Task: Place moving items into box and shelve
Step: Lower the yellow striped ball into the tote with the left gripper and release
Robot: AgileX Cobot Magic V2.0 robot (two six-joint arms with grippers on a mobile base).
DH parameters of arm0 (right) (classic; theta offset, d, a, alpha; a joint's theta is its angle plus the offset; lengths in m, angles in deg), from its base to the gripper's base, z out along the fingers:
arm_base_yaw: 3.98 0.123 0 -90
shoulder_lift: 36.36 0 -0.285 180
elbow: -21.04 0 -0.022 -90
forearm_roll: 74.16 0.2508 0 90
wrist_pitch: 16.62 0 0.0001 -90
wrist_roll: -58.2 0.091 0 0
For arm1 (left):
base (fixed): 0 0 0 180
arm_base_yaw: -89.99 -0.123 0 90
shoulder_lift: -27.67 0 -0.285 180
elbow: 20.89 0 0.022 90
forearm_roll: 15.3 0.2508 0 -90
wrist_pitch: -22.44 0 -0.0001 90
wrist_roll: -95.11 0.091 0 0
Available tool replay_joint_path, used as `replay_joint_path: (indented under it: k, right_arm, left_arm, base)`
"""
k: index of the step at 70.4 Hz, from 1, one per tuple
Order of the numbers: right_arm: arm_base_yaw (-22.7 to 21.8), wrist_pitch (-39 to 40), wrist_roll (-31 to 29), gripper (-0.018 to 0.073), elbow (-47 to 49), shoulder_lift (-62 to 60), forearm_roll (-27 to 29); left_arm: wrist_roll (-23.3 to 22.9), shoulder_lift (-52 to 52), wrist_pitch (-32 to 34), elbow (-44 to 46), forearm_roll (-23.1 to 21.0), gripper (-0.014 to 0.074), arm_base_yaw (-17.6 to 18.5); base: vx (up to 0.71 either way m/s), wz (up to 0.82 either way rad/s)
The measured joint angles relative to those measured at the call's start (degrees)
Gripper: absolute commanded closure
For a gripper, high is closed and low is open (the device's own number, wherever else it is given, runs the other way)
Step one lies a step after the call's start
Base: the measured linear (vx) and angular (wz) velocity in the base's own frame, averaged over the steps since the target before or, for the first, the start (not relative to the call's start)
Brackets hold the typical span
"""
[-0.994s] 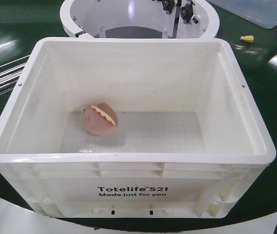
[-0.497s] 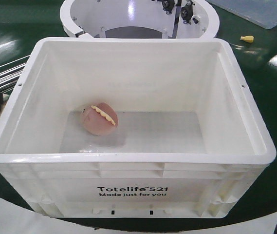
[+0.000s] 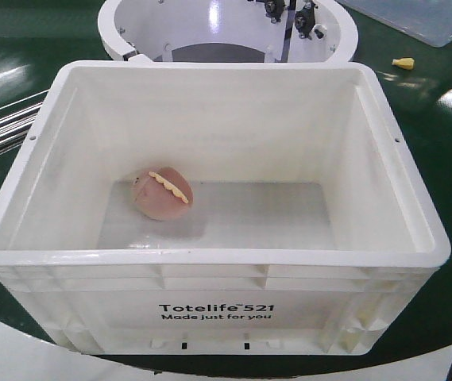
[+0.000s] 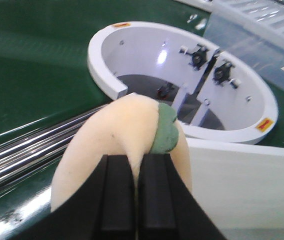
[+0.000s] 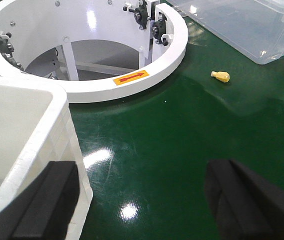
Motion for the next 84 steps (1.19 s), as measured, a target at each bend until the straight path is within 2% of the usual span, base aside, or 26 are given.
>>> replay_joint_path:
  k: [11, 18, 24, 34, 41, 50, 63, 79, 84]
  right_arm:
    - [0.0, 0.0, 0.0, -0.0005, 0.0, 0.0, 0.0]
    - [0.0, 0.0, 0.0, -0.0005, 0.0, 0.0, 0.1]
    - [0.0, 0.0, 0.0, -0.0005, 0.0, 0.0, 0.1]
    - [0.0, -0.1, 0.0, -0.0005, 0.0, 0.0, 0.1]
    - [0.0, -0.8, 0.0, -0.0005, 0.0, 0.0, 0.1]
    - [0.0, -1.1, 0.0, -0.0005, 0.0, 0.0, 0.1]
    - [0.0, -1.5, 0.0, -0.0005, 0.0, 0.0, 0.1]
    - [0.0, -2.9, 0.0, -0.0005, 0.0, 0.0, 0.1]
    - [0.0, -3.0, 0.0, -0.0005, 0.0, 0.0, 0.1]
  left_arm:
    - [8.7, 0.1, -5.3, 0.6, -12.9, 0.0599, 1.1]
    - [12.3, 0.9, -7.6, 0.6, -17.1, 0.0599, 3.1]
    - [13.1, 2.7, -9.7, 0.6, -17.8, 0.0599, 5.4]
    - [14.6, 8.4, -12.7, 0.6, -16.6, 0.0598, 11.3]
    - [15.5, 11.9, -10.5, 0.6, -13.0, 0.0596, 15.0]
    - [15.6, 15.1, -6.1, 0.6, -9.8, 0.0559, 17.2]
    - [15.6, 19.4, -5.0, 0.6, -9.0, 0.0396, 17.3]
    - [17.6, 20.6, -0.8, 0.6, -12.5, 0.0042, 17.3]
    - [17.7, 20.6, 0.4, 0.6, -12.6, -0.0032, 17.3]
  base:
    - [0.0, 0.0]
    - [0.0, 0.0]
    - [0.0, 0.0]
    - [0.0, 0.0]
    - [0.0, 0.0]
    - [0.0, 0.0]
    - [0.0, 0.0]
    - [0.0, 0.0]
    - [0.0, 0.0]
